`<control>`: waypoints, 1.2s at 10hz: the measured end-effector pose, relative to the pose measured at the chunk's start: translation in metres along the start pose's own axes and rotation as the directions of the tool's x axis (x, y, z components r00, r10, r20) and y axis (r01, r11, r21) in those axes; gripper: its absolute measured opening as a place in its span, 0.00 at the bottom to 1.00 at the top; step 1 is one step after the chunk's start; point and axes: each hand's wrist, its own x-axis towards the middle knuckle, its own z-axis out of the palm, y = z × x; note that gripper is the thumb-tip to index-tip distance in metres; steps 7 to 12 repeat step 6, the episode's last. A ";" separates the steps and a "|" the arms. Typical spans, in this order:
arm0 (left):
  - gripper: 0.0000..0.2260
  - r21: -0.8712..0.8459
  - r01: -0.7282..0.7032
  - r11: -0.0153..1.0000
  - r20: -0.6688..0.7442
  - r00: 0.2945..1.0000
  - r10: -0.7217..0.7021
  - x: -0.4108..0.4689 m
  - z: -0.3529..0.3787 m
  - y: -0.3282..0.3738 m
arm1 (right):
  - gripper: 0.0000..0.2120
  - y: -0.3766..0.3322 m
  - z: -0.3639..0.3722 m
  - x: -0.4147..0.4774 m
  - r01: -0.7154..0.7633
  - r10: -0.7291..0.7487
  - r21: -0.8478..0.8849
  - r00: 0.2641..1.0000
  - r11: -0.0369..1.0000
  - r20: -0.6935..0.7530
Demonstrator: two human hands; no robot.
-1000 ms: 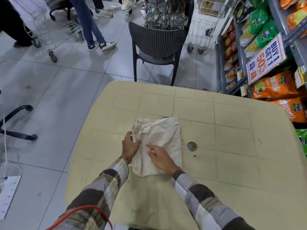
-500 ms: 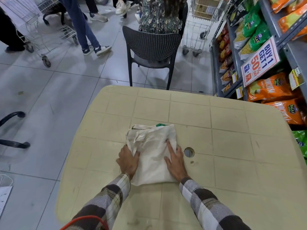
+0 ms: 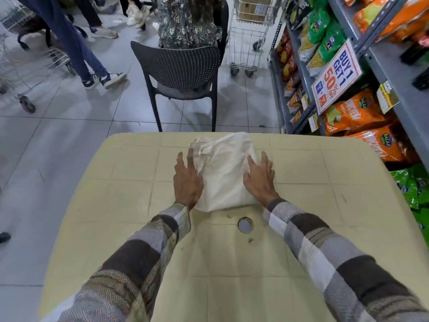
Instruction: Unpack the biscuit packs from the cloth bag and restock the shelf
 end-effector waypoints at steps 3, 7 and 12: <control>0.25 0.418 -0.334 0.845 0.334 0.921 0.199 0.013 0.076 -0.025 | 0.30 0.034 0.073 0.000 0.158 -0.132 -0.143 0.975 0.977 0.177; 0.25 0.405 -0.309 0.861 0.357 0.920 0.163 0.007 0.047 0.000 | 0.28 0.016 0.040 -0.010 0.108 -0.085 -0.120 0.980 0.987 0.178; 0.25 0.405 -0.309 0.861 0.357 0.920 0.163 0.007 0.047 0.000 | 0.28 0.016 0.040 -0.010 0.108 -0.085 -0.120 0.980 0.987 0.178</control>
